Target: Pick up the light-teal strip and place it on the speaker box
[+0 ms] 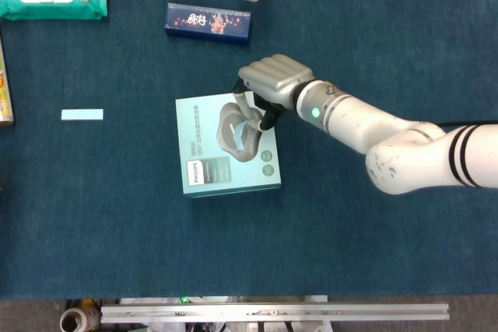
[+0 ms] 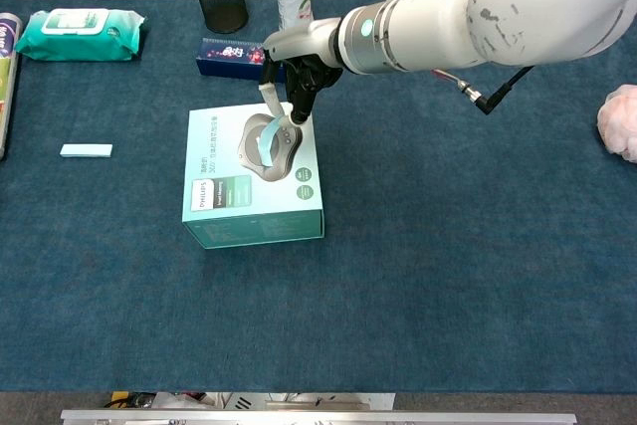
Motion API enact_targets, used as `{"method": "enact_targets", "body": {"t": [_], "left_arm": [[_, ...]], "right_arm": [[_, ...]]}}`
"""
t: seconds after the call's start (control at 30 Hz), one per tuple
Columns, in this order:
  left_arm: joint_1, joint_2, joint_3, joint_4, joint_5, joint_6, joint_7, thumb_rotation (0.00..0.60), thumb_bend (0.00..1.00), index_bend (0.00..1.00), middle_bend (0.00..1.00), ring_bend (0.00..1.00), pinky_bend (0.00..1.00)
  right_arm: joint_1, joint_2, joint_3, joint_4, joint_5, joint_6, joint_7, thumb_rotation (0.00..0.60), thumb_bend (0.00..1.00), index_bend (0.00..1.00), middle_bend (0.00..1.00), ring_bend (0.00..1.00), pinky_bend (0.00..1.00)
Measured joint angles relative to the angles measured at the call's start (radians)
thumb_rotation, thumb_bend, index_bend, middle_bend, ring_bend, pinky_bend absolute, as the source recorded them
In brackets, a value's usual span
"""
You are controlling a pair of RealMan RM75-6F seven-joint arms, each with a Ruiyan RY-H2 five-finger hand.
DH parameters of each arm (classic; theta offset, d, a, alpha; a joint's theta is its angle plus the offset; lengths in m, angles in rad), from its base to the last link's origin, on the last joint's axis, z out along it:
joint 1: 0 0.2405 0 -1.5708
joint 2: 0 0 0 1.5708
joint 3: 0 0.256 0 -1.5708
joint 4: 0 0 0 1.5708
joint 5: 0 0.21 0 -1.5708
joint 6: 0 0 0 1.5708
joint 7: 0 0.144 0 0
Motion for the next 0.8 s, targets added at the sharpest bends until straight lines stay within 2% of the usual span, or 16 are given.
{"method": "enact_targets", "body": {"t": [0.43,0.8], "left_arm": [[0.002,-0.003,-0.001,0.007,0.008,0.009,-0.011,0.600,0.27,0.17,0.21,0.20,0.16],[0.003,-0.006,-0.003,0.020,0.015,0.019,-0.021,0.600,0.27,0.17,0.21,0.20,0.16]], "right_arm": [[-0.026,-0.013,0.014,-0.015,0.007,0.060,-0.044,0.600,0.20,0.56,1.00,1.00,1.00],[-0.051,-0.017,0.040,-0.023,0.011,0.095,-0.069,0.600,0.06,0.40,1.00,1.00,1.00]]}}
